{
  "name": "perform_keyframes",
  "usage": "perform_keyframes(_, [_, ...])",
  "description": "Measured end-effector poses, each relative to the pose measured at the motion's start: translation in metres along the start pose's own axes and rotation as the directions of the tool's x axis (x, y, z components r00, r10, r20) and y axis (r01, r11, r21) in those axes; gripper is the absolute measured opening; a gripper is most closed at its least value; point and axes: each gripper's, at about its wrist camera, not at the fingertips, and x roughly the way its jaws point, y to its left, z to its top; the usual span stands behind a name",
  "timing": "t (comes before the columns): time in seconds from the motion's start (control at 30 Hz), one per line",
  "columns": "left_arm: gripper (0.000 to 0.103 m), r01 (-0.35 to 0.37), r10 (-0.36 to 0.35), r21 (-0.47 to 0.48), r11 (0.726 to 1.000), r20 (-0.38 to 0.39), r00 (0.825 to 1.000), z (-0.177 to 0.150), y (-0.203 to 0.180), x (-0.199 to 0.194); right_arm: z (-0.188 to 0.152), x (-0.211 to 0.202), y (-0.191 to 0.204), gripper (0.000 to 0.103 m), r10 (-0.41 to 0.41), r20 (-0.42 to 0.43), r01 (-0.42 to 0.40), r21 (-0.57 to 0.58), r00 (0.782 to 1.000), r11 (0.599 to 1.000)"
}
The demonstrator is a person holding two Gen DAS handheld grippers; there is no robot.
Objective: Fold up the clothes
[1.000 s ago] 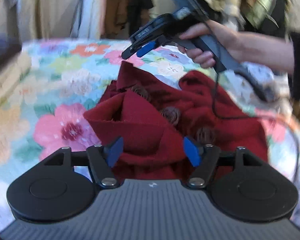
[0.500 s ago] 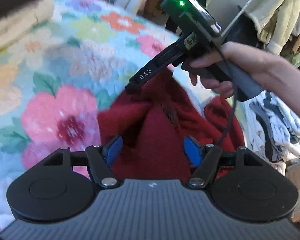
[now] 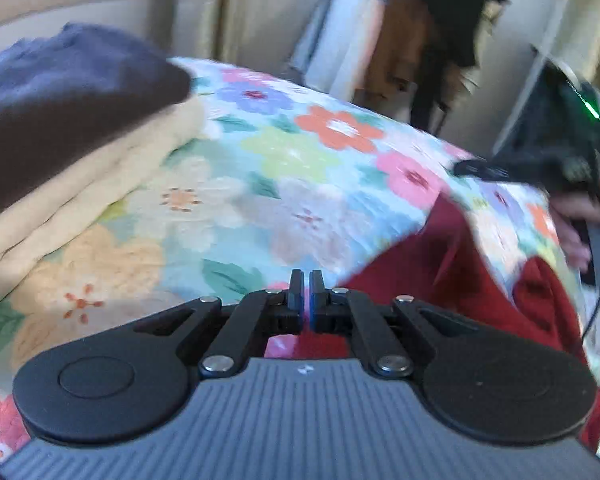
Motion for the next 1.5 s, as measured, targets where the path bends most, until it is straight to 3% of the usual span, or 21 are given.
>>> perform_keyframes(0.17, [0.008,0.109,-0.109,0.018,0.994,-0.012,0.994,-0.020,0.004,-0.011,-0.008,0.002,-0.006,0.006,0.104,-0.060,-0.100,0.065,0.993,0.993])
perform_keyframes(0.23, [0.022,0.149,-0.145,0.088,0.985,-0.046,0.988,-0.031,-0.009,-0.010,-0.016,0.008,0.003,0.014,0.087,-0.102,-0.085,0.020,0.991,0.996])
perform_keyframes(0.3, [0.035,0.180,-0.168,0.177,0.968,-0.082,0.982,-0.041,-0.027,-0.008,-0.024,0.013,0.010,0.033,0.068,-0.135,-0.070,-0.011,0.988,0.997])
perform_keyframes(0.37, [0.043,0.188,-0.172,0.275,0.943,-0.082,0.982,-0.050,-0.044,-0.006,-0.033,0.016,0.012,0.035,0.082,-0.148,-0.083,0.003,0.986,0.997])
perform_keyframes(0.43, [0.052,0.211,-0.193,0.303,0.929,-0.089,0.977,-0.050,-0.055,-0.002,-0.038,0.014,0.011,0.035,0.175,-0.169,-0.164,0.075,0.970,0.984])
perform_keyframes(0.47, [0.054,0.226,-0.205,0.290,0.930,-0.104,0.973,-0.049,-0.057,0.002,-0.041,0.013,0.010,0.036,0.241,-0.173,-0.222,0.120,0.955,0.968])
perform_keyframes(0.5, [0.060,0.241,-0.216,0.275,0.931,-0.119,0.969,-0.048,-0.058,0.007,-0.046,0.011,0.011,0.036,0.335,-0.195,-0.304,0.175,0.922,0.937])
perform_keyframes(0.6, [0.061,0.205,-0.171,0.252,0.946,-0.152,0.974,-0.050,-0.056,0.022,-0.064,0.007,0.023,0.043,0.544,-0.266,-0.470,0.294,0.796,0.832])
perform_keyframes(0.67, [0.061,0.175,-0.150,0.241,0.955,-0.120,0.981,-0.055,-0.051,0.024,-0.080,-0.001,0.036,0.044,0.563,-0.323,-0.479,0.307,0.761,0.823])
perform_keyframes(0.7, [0.061,0.160,-0.141,0.234,0.959,-0.096,0.985,-0.058,-0.047,0.022,-0.088,-0.010,0.040,0.046,0.556,-0.339,-0.464,0.317,0.759,0.827])
perform_keyframes(0.73, [0.061,0.141,-0.127,0.225,0.964,-0.077,0.989,-0.060,-0.045,0.020,-0.096,-0.019,0.044,0.048,0.547,-0.354,-0.448,0.327,0.758,0.832])
perform_keyframes(0.97, [0.062,0.147,-0.126,0.148,0.978,-0.139,0.982,-0.059,-0.028,0.017,-0.110,-0.044,0.068,0.065,0.402,-0.257,-0.388,0.104,0.879,0.916])
perform_keyframes(1.03, [0.049,0.141,-0.105,0.197,0.970,-0.182,0.978,-0.063,-0.034,0.023,-0.114,-0.051,0.075,0.064,0.361,-0.221,-0.361,0.040,0.906,0.932])
perform_keyframes(1.07, [0.031,0.141,-0.092,0.244,0.960,-0.203,0.975,-0.067,-0.040,0.025,-0.116,-0.055,0.079,0.056,0.340,-0.201,-0.346,0.009,0.919,0.938])
perform_keyframes(1.1, [0.006,0.142,-0.078,0.289,0.947,-0.223,0.972,-0.071,-0.046,0.028,-0.118,-0.058,0.082,0.037,0.320,-0.180,-0.330,-0.022,0.930,0.944])
perform_keyframes(1.13, [0.006,0.125,-0.054,0.309,0.943,-0.229,0.972,-0.074,-0.050,0.029,-0.120,-0.062,0.086,0.025,0.301,-0.159,-0.312,-0.053,0.940,0.948])
perform_keyframes(1.17, [0.006,0.111,-0.045,0.297,0.948,-0.222,0.974,-0.075,-0.050,0.028,-0.122,-0.066,0.089,0.000,0.281,-0.137,-0.294,-0.084,0.950,0.952])
perform_keyframes(1.2, [0.006,0.098,-0.037,0.282,0.954,-0.214,0.976,-0.075,-0.049,0.027,-0.124,-0.069,0.093,0.000,0.262,-0.114,-0.275,-0.114,0.958,0.955])
perform_keyframes(1.33, [0.006,-0.022,0.032,0.222,0.975,-0.040,0.999,-0.063,-0.039,0.004,-0.098,-0.065,0.101,0.000,0.233,-0.032,-0.235,-0.167,0.972,0.957])
perform_keyframes(1.43, [0.006,-0.061,0.059,0.081,0.995,0.037,0.998,-0.055,-0.024,-0.008,-0.074,-0.066,0.094,0.004,0.295,0.006,-0.293,-0.075,0.956,0.953])
perform_keyframes(1.5, [0.007,-0.108,0.111,-0.048,0.993,0.058,0.992,-0.053,-0.007,-0.010,-0.073,-0.069,0.093,0.023,0.326,0.005,-0.326,-0.001,0.945,0.945])
